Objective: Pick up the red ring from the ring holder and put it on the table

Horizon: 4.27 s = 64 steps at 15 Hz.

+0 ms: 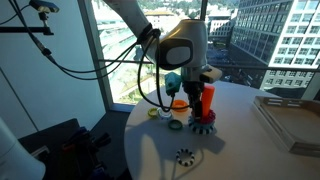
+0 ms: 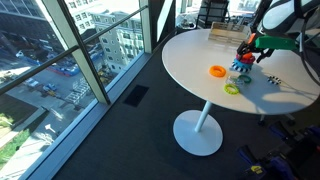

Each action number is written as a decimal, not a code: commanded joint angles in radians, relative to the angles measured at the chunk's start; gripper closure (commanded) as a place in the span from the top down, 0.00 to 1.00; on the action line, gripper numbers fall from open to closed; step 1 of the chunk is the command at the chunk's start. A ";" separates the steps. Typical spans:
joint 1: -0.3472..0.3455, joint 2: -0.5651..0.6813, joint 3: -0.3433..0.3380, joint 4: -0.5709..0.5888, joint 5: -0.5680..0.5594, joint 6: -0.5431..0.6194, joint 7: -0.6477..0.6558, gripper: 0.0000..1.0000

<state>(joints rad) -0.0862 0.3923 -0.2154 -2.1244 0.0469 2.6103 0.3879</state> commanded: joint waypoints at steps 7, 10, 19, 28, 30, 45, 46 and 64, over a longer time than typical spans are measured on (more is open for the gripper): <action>-0.006 0.016 0.003 -0.001 0.014 0.080 -0.020 0.59; -0.007 0.011 0.003 -0.006 0.015 0.094 -0.021 0.47; 0.004 -0.040 -0.014 -0.038 0.002 0.091 -0.004 0.42; 0.018 -0.130 -0.045 -0.078 -0.030 0.080 0.033 0.42; 0.020 -0.157 -0.048 -0.088 -0.038 0.080 0.039 0.42; 0.004 -0.365 -0.010 -0.150 -0.140 0.077 0.140 0.42; 0.003 -0.378 0.000 -0.156 -0.129 0.077 0.127 0.42; -0.007 -0.302 0.089 -0.219 0.018 0.027 -0.070 0.42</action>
<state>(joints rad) -0.0813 0.0607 -0.1296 -2.3492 0.0410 2.6613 0.3625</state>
